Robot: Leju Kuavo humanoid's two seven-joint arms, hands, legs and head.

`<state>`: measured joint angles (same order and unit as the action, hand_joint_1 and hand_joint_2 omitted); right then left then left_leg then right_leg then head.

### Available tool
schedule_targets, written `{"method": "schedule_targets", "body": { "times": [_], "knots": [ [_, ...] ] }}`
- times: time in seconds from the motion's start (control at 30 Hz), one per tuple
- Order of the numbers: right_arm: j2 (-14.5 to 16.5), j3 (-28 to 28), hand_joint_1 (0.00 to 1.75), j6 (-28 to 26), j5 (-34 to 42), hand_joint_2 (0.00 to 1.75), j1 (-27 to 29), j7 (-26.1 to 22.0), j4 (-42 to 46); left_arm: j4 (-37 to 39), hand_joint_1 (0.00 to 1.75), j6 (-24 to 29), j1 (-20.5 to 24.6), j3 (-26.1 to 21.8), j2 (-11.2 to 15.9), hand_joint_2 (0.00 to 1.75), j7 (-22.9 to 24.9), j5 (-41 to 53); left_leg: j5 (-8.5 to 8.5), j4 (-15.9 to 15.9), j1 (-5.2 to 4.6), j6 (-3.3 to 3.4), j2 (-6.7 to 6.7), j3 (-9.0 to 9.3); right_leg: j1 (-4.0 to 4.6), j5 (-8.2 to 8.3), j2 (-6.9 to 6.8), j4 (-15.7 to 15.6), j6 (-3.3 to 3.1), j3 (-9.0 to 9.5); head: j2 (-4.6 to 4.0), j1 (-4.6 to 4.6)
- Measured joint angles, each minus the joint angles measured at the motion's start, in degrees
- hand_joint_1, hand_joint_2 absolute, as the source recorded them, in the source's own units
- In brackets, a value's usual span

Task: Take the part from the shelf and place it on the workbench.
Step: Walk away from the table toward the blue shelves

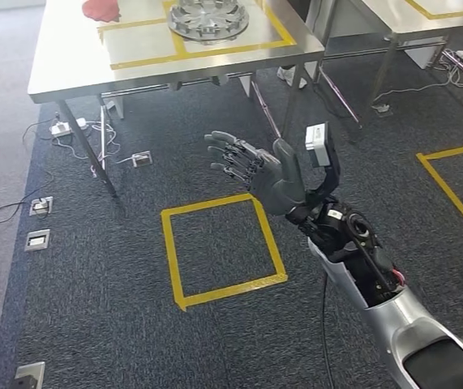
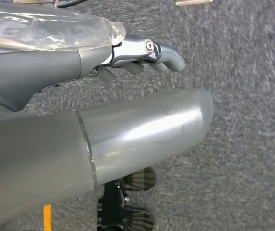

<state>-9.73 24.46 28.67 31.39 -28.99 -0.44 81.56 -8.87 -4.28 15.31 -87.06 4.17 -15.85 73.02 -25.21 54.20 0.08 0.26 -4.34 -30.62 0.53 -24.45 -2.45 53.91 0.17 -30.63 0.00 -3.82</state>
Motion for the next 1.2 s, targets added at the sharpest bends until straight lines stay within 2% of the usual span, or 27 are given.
{"method": "schedule_targets", "body": {
  "times": [0.03, 0.1, 0.17, 0.2, 0.23, 0.27, 0.3, 0.33, 0.4, 0.47, 0.53, 0.6, 0.67, 0.7, 0.73, 0.77, 0.8, 0.83, 0.87, 0.93, 0.97, 1.03, 1.07, 1.1, 1.13, 1.17, 1.2],
  "knots": [
    [0.00, -0.10, 0.00, -0.03, -0.01, 0.00, 0.07, 0.00, 0.10, 0.00, 0.00, 0.00, 0.05, 0.00, -0.01, 0.00, 0.00, 0.01, -0.20, 0.11, 0.05, -0.30, -0.24, 0.01, -0.13, 0.22, 0.53, -0.20, -0.28, -0.01, 0.00, 0.07],
    [0.00, -0.33, 0.00, -0.07, -0.01, 0.00, 0.02, -0.02, 0.30, 0.00, 0.00, 0.00, 0.11, 0.00, -0.01, 0.00, 0.00, 0.01, -2.06, 2.60, 0.21, -0.96, 1.08, -1.00, -0.48, 0.74, 1.58, -0.68, -0.99, 0.01, 0.00, 0.35],
    [0.00, -0.40, 0.00, -0.10, -0.03, 0.00, 0.06, -0.02, 0.47, 0.00, 0.00, 0.00, 0.06, 0.00, 0.06, 0.00, 0.00, 0.01, -5.86, 9.73, 0.44, -1.45, 3.21, -4.41, -0.62, 1.09, 2.61, -0.85, -1.43, -0.23, 0.00, 1.12],
    [0.00, -0.41, 0.00, -0.17, -0.15, 0.00, 0.18, 0.01, 0.51, 0.00, 0.00, 0.00, -0.01, 0.00, 0.09, 0.00, 0.00, 0.01, -7.50, 13.87, 0.49, -1.62, 3.67, -6.50, -0.61, 1.20, 3.20, -0.82, -1.50, -0.43, 0.00, 1.54],
    [0.00, -0.44, 0.00, -0.25, -0.32, 0.00, 0.32, 0.03, 0.53, 0.00, 0.00, 0.00, -0.07, 0.00, 0.10, 0.00, 0.00, 0.01, -8.21, 16.72, 0.53, -1.74, 3.84, -8.00, -0.61, 1.28, 3.84, -0.76, -1.50, -0.58, 0.00, 1.87],
    [0.00, -0.47, 0.00, -0.34, -0.49, 0.00, 0.41, 0.05, 0.53, 0.00, 0.00, 0.00, -0.13, 0.00, 0.10, 0.00, 0.00, 0.01, -7.78, 17.47, 0.58, -1.79, 3.91, -8.49, -0.61, 1.35, 4.51, -0.69, -1.45, -0.68, 0.00, 2.10],
    [0.00, -0.52, 0.00, -0.45, -0.66, 0.00, 0.46, 0.06, 0.54, 0.00, 0.00, 0.00, -0.15, 0.00, 0.10, 0.00, 0.00, 0.01, -6.25, 15.76, 0.67, -1.78, 4.04, -7.77, -0.62, 1.41, 5.19, -0.60, -1.39, -0.74, 0.00, 2.24],
    [0.00, -0.57, 0.00, -0.52, -0.79, 0.00, 0.48, 0.07, 0.56, 0.00, 0.00, 0.00, -0.15, 0.00, 0.13, 0.00, 0.00, 0.01, -4.02, 11.96, 0.82, -1.73, 4.53, -5.97, -0.63, 1.44, 5.83, -0.49, -1.29, -0.76, 0.00, 2.35],
    [0.00, -0.74, 0.00, -0.66, -1.18, 0.00, 0.47, 0.07, 0.66, 0.00, 0.00, 0.00, -0.10, 0.00, 0.18, 0.00, 0.00, 0.08, -0.77, 3.90, 1.17, -1.45, 6.77, -2.15, -0.53, 1.45, 7.07, -0.18, -0.87, -1.02, 0.00, 2.53],
    [0.00, -0.90, 0.00, -0.78, -1.70, 0.00, 0.49, 0.08, 0.84, 0.00, 0.00, 0.00, -0.11, 0.00, 0.17, 0.00, 0.01, 0.16, -0.06, 0.66, 1.15, -0.96, 7.80, -0.66, -0.51, 1.60, 8.23, -0.03, -0.16, -1.46, 0.00, 2.48],
    [-0.06, -1.09, 0.00, -0.99, -2.10, 0.00, 0.62, 0.10, 1.02, 0.00, 0.00, 0.00, -0.04, 0.00, 0.09, 0.00, 0.02, 0.18, 0.14, 0.45, 1.04, -0.29, 6.60, -0.63, -0.64, 1.79, 8.99, -0.06, 0.54, -1.80, 0.00, 2.35],
    [-0.18, -1.37, 0.00, -1.20, -2.58, 0.00, 0.71, 0.10, 1.22, 0.00, 0.00, 0.01, 0.09, 0.00, 0.02, 0.00, 0.02, 0.19, 0.43, 0.09, 1.18, 0.50, 5.34, -0.54, -0.60, 0.29, 7.01, 2.08, 1.09, -2.86, 0.00, 2.03],
    [-0.23, -1.50, 0.00, -1.26, -2.95, 0.00, 0.80, 0.10, 1.41, 0.00, 0.00, 0.02, 0.02, 0.00, 0.02, 0.00, 0.02, 0.20, 0.51, -0.08, 1.13, 0.99, 4.02, -0.52, -0.67, -3.71, 4.01, 9.21, 1.56, -5.94, 0.00, 1.45],
    [-0.23, -1.50, 0.00, -1.27, -3.00, 0.00, 0.92, 0.10, 1.47, 0.00, 0.00, 0.02, -0.08, 0.00, 0.02, 0.00, 0.02, 0.21, 0.49, -0.07, 1.06, 1.06, 3.38, -0.54, -0.83, -5.72, 3.36, 13.64, 1.78, -7.87, 0.00, 1.19],
    [-0.24, -1.51, 0.00, -1.32, -3.00, 0.00, 1.07, 0.12, 1.49, 0.00, 0.00, 0.02, -0.17, 0.00, 0.01, 0.00, 0.02, 0.21, 0.47, -0.06, 1.02, 1.06, 2.73, -0.55, -0.97, -6.93, 3.10, 17.04, 1.96, -9.31, 0.00, 1.00],
    [-0.25, -1.52, 0.00, -1.36, -3.00, 0.00, 1.20, 0.14, 1.49, 0.00, 0.00, 0.02, -0.22, 0.00, 0.01, 0.00, 0.02, 0.21, 0.43, -0.04, 1.00, 1.03, 2.09, -0.54, -1.08, -6.97, 2.95, 18.28, 2.07, -9.77, 0.00, 0.80],
    [-0.25, -1.54, 0.00, -1.39, -3.00, 0.00, 1.27, 0.15, 1.50, 0.00, 0.00, 0.02, -0.24, 0.00, -0.01, 0.00, 0.02, 0.21, 0.38, -0.03, 1.00, 0.97, 1.46, -0.49, -1.15, -5.95, 2.77, 17.14, 2.12, -9.06, 0.00, 0.56],
    [-0.25, -1.57, 0.00, -1.42, -3.00, 0.00, 1.28, 0.16, 1.52, 0.00, 0.00, 0.02, -0.23, 0.00, -0.03, 0.00, 0.02, 0.21, 0.29, -0.02, 1.01, 0.85, 0.84, -0.38, -1.17, -4.02, 2.30, 13.60, 2.07, -7.17, 0.00, 0.29],
    [-0.26, -1.62, 0.00, -1.40, -3.01, 0.00, 1.24, 0.16, 1.57, 0.00, 0.00, 0.03, -0.21, 0.00, -0.05, 0.00, 0.02, 0.20, 0.17, -0.02, 0.96, 0.69, 0.27, -0.22, -1.10, -2.03, 1.13, 8.97, 1.93, -4.74, 0.00, 0.01],
    [-0.25, -1.72, 0.00, -1.37, -3.11, 0.00, 1.07, 0.16, 1.70, 0.00, 0.00, 0.07, -0.23, 0.00, -0.08, 0.00, 0.07, 0.17, -0.09, 0.11, 0.59, 0.20, -0.76, -0.04, -0.66, 0.17, -0.94, 1.93, 1.36, -1.23, 0.00, -0.42],
    [-0.25, -1.74, 0.00, -1.36, -3.27, 0.00, 1.02, 0.17, 1.76, 0.00, 0.00, 0.11, -0.24, 0.00, -0.07, 0.00, 0.10, 0.15, -0.18, 0.14, 0.40, -0.06, -1.28, 0.02, -0.47, 0.33, -1.37, 0.63, 1.02, -0.73, 0.00, -0.33],
    [-0.24, -1.79, 0.00, -1.50, -3.60, 0.00, 0.98, 0.20, 1.86, 0.00, 0.00, 0.16, -0.21, 0.00, -0.06, 0.00, 0.17, 0.11, -0.28, 0.04, 0.34, -0.66, -2.35, 0.17, -0.36, 0.43, -0.23, 0.33, 0.27, -0.91, 0.00, 0.08],
    [-0.24, -1.84, 0.00, -1.64, -3.73, 0.00, 0.95, 0.21, 1.92, 0.00, 0.00, 0.20, -0.17, 0.00, -0.06, 0.00, 0.15, 0.10, -0.64, 0.31, 0.46, -1.00, -2.01, 0.20, -0.43, 0.61, 0.43, 0.17, -0.10, -0.91, 0.00, 0.22],
    [-0.24, -1.90, 0.00, -1.86, -3.75, 0.00, 0.90, 0.23, 1.99, 0.00, 0.00, 0.26, -0.16, 0.00, -0.07, 0.00, 0.10, 0.09, -1.54, 1.45, 0.61, -1.31, -0.93, -0.20, -0.53, 0.81, 1.02, 0.00, -0.45, -0.91, 0.00, 0.31],
    [-0.24, -1.92, 0.00, -2.06, -3.75, 0.00, 0.89, 0.23, 2.08, 0.00, 0.00, 0.36, -0.19, 0.00, -0.07, 0.00, 0.04, 0.06, -3.08, 3.83, 0.74, -1.58, 0.58, -1.21, -0.69, 1.01, 1.61, -0.17, -0.78, -0.90, 0.00, 0.53],
    [-0.24, -1.90, 0.00, -2.21, -3.85, 0.00, 1.00, 0.22, 2.15, 0.00, 0.00, 0.49, -0.27, 0.00, -0.02, 0.00, -0.03, 0.01, -5.11, 7.59, 0.84, -1.76, 2.24, -2.92, -0.74, 1.11, 2.20, -0.20, -0.98, -0.98, 0.00, 0.91],
    [-0.24, -1.85, 0.00, -2.32, -4.01, 0.00, 1.22, 0.22, 2.20, 0.00, 0.00, 0.60, -0.40, 0.00, 0.03, 0.00, -0.11, -0.06, -7.09, 11.95, 0.85, -1.85, 3.27, -5.04, -0.73, 1.18, 2.84, -0.19, -1.12, -1.08, 0.00, 1.33]
  ]
}}
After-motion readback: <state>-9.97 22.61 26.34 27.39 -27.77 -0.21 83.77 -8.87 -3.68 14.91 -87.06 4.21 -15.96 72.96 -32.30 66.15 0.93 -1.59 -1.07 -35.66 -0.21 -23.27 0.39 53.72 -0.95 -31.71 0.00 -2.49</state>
